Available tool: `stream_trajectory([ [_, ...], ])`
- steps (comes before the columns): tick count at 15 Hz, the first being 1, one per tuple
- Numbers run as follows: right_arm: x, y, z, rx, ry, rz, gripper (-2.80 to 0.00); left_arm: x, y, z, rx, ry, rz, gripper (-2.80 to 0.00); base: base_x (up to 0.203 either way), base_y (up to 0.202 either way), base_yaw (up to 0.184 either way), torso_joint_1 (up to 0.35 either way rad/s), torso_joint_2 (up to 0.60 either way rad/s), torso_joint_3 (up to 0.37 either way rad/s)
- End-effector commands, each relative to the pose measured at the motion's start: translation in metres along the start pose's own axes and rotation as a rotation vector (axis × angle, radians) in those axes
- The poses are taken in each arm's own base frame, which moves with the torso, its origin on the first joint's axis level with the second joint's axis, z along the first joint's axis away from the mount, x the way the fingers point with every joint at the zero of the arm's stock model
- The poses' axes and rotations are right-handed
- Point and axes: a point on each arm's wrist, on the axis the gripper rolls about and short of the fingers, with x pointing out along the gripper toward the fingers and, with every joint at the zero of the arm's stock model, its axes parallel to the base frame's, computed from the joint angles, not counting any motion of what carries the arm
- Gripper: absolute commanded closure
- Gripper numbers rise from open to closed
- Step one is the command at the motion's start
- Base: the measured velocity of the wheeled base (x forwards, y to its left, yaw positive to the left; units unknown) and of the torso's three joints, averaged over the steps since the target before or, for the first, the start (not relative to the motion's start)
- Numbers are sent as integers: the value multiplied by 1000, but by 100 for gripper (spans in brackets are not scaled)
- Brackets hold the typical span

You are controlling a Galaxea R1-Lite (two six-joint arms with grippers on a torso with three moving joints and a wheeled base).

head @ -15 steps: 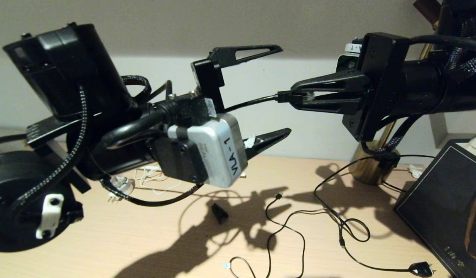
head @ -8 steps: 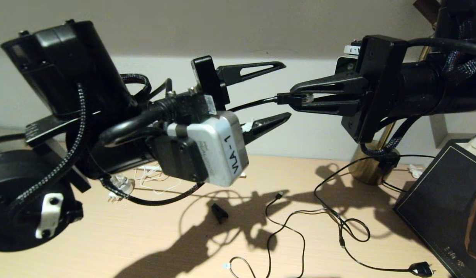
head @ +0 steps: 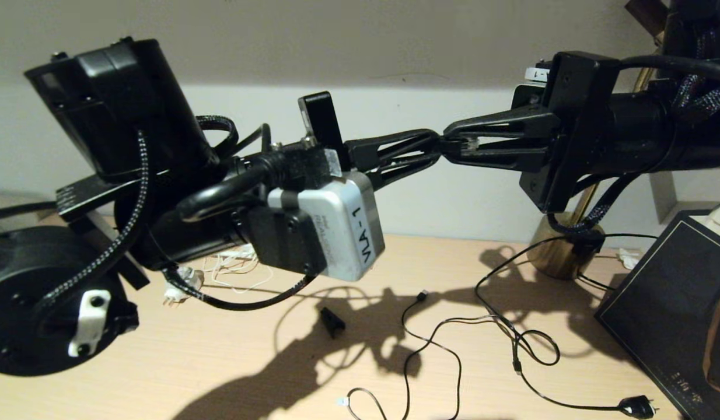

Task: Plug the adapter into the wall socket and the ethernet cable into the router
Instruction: Hand it to the other hand

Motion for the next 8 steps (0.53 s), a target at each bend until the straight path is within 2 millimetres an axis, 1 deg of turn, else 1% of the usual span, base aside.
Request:
stream_trajectory([
  [1,1,-2,1,11,7,-1,0,0,0,0,9,-6,3,0,0,0,0,0,0,0],
  [3,1,-2,1,7,9,-1,0,0,-1,0,7,-4,0,0,0,0,0,0,0,0],
  [4,1,-2,1,7,9,-1,-280,0,-1,0,7,-4,0,0,0,0,0,0,0,0],
  [6,1,-2,0,8,-2,-4,-280,-2,-4,0,0,1,-11,0,0,0,0,0,0,0],
  [7,-2,-2,-2,5,-28,-10,-280,-7,-8,2,-17,10,-28,0,0,0,0,0,0,0],
  [8,-10,0,-6,-5,-66,-14,-280,-20,-11,5,-63,34,-44,0,0,0,0,0,0,0],
])
